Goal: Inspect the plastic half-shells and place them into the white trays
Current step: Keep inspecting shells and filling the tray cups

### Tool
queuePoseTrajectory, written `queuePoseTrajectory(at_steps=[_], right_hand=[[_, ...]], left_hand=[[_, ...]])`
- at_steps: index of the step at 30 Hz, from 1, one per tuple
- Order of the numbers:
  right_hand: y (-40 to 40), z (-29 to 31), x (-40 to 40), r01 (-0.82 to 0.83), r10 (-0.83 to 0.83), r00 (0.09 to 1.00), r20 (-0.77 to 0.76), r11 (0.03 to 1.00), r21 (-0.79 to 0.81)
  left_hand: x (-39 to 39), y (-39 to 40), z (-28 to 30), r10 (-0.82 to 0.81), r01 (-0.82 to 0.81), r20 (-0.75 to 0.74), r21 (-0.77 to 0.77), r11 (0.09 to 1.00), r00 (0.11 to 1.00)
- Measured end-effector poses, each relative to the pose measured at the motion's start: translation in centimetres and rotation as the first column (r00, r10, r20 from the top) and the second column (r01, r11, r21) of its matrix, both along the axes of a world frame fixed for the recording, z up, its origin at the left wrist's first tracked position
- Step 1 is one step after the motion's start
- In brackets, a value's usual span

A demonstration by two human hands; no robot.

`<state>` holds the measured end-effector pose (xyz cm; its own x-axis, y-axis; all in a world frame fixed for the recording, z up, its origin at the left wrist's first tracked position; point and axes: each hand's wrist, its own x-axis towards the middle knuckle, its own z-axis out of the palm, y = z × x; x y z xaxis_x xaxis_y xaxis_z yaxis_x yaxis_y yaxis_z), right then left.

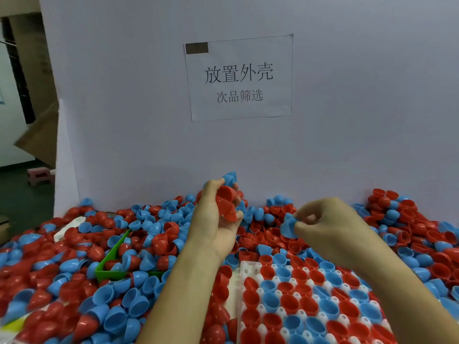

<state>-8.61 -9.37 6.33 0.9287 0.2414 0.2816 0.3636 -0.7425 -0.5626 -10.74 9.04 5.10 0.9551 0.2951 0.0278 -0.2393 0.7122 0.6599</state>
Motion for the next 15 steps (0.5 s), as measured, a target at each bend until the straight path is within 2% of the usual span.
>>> queuePoseTrajectory(at_steps=[5, 9, 12, 15], right_hand=[[2.6, 0.1, 1.4, -0.142, 0.126, 0.989, -0.083, 0.963, -0.230], [5.7, -2.0, 4.0, -0.241, 0.197, 0.969, -0.148, 0.881, -0.406], [7.0, -4.5, 5.4, -0.274, 0.197, 0.960, -0.201, 0.814, -0.513], [7.5, -6.0, 6.0, -0.251, 0.170, 0.967, -0.191, 0.768, -0.590]], left_hand=[[-0.2, 0.4, 0.1, 0.021, -0.021, 0.002, 0.011, 1.000, 1.000], [-0.3, 0.7, 0.3, 0.024, -0.024, 0.008, 0.008, 1.000, 1.000], [-0.3, 1.1, 0.4, 0.029, -0.029, 0.005, 0.006, 1.000, 1.000], [-0.2, 1.4, 0.4, 0.035, -0.035, 0.011, 0.010, 0.999, 0.999]])
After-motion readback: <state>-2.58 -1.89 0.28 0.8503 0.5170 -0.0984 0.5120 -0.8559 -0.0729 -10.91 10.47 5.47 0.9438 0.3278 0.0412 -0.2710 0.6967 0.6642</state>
